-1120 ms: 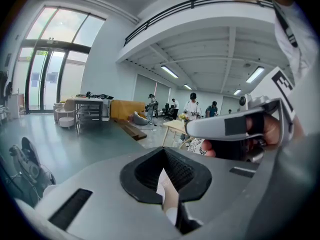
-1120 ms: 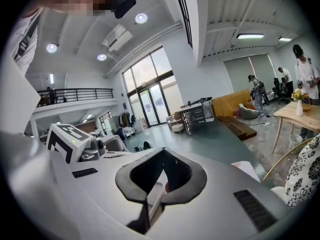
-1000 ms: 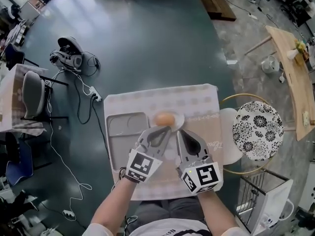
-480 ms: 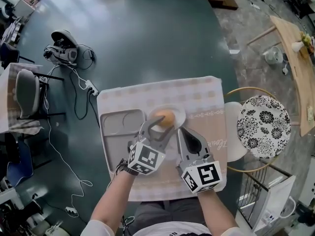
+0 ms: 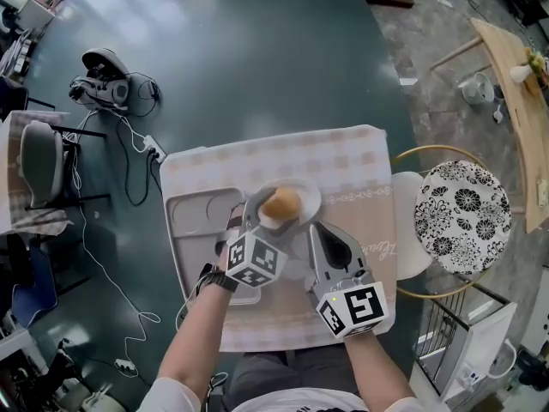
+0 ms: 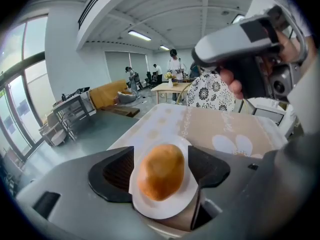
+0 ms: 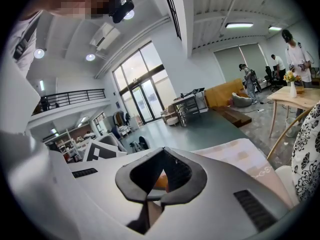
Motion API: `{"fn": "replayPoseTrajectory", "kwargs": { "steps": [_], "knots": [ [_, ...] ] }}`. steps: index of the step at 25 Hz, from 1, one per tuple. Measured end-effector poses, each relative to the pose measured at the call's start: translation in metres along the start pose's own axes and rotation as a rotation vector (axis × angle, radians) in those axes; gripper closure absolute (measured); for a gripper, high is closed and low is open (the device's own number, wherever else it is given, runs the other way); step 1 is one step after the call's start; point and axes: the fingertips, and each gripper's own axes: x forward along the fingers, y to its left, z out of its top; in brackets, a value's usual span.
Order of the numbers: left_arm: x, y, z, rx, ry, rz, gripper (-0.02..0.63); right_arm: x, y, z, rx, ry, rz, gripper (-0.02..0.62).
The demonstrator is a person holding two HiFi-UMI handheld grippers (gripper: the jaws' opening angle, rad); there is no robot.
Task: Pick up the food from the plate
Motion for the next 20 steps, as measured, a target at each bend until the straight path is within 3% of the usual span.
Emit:
{"fn": "replayPoseTrajectory", "kwargs": {
  "steps": [5,20],
  "knots": [
    [0.010,-0.008,-0.009,0.032,0.032,-0.041,0.268,-0.002,-0.005,-0.004,0.005,0.008,-0.008,0.581],
    [0.026,0.000,-0.019,0.027,0.074,0.004,0.262,-0.005,-0.010,-0.005,0.003,0.016,-0.013,0.581]
  ]
}}
